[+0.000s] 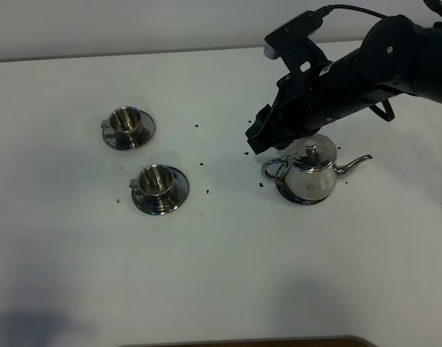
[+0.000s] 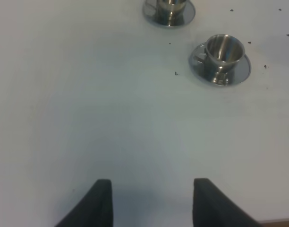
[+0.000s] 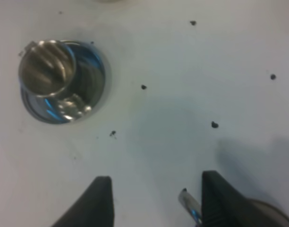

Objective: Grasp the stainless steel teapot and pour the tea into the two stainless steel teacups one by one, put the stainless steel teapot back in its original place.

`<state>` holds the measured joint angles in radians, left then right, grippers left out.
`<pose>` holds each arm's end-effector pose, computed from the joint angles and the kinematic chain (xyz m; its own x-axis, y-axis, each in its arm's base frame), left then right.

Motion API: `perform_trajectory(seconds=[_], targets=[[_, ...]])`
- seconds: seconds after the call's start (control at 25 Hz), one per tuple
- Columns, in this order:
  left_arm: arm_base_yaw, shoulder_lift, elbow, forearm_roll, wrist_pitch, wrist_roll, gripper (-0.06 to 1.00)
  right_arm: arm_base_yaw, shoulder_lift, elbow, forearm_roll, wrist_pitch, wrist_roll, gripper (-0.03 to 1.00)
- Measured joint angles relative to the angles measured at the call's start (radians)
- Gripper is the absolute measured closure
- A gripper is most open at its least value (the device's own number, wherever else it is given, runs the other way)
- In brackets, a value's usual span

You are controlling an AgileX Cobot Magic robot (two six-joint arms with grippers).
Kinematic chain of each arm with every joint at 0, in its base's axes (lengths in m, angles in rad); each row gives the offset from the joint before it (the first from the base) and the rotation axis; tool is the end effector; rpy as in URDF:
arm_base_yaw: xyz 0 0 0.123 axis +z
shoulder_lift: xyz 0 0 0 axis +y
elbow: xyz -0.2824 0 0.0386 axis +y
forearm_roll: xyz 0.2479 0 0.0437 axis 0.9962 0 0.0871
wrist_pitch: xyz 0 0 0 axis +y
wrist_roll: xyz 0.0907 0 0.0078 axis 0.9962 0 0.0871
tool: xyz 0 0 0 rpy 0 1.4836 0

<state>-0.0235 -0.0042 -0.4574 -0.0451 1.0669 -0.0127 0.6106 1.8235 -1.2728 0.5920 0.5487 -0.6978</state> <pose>-0.0012 -0.0036 0.2648 -0.4964 -0.0228 -0.8678 0.0407 0.9979 -0.0495 0.3075 0.2476 0.2243 -0.5264 -0.5739 -0.6273 -0.7956 0.5927 0.1254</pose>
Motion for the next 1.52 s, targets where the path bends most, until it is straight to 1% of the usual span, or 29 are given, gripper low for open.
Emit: perform_trajectory(seconds=[0.2, 0.64, 0.72, 0.8, 0.88, 1.0, 1.08, 1.2, 1.32, 1.52], targets=[[0.0, 0.0, 0.0, 0.0, 0.0, 0.0, 0.49, 0.0, 0.0, -0.004, 0.002, -0.008, 0.0, 0.54], [0.0, 0.0, 0.0, 0.0, 0.0, 0.0, 0.49, 0.002, 0.002, -0.112, 0.0, 0.031, 0.0, 0.55], [0.0, 0.0, 0.0, 0.0, 0.0, 0.0, 0.49, 0.006, 0.018, -0.144, -0.012, 0.064, 0.004, 0.55], [0.0, 0.0, 0.0, 0.0, 0.0, 0.0, 0.49, 0.016, 0.059, -0.202, -0.033, 0.133, 0.037, 0.55], [0.0, 0.0, 0.0, 0.0, 0.0, 0.0, 0.49, 0.027, 0.113, -0.281, -0.079, 0.228, 0.102, 0.55], [0.0, 0.0, 0.0, 0.0, 0.0, 0.0, 0.49, 0.042, 0.195, -0.425, -0.202, 0.35, 0.223, 0.55], [0.0, 0.0, 0.0, 0.0, 0.0, 0.0, 0.49, 0.05, 0.245, -0.506, -0.299, 0.39, 0.308, 0.55], [0.0, 0.0, 0.0, 0.0, 0.0, 0.0, 0.49, 0.06, 0.312, -0.598, -0.407, 0.434, 0.402, 0.55], [0.0, 0.0, 0.0, 0.0, 0.0, 0.0, 0.49, 0.069, 0.369, -0.642, -0.466, 0.469, 0.461, 0.55], [0.0, 0.0, 0.0, 0.0, 0.0, 0.0, 0.49, 0.083, 0.442, -0.649, -0.538, 0.516, 0.51, 0.55]])
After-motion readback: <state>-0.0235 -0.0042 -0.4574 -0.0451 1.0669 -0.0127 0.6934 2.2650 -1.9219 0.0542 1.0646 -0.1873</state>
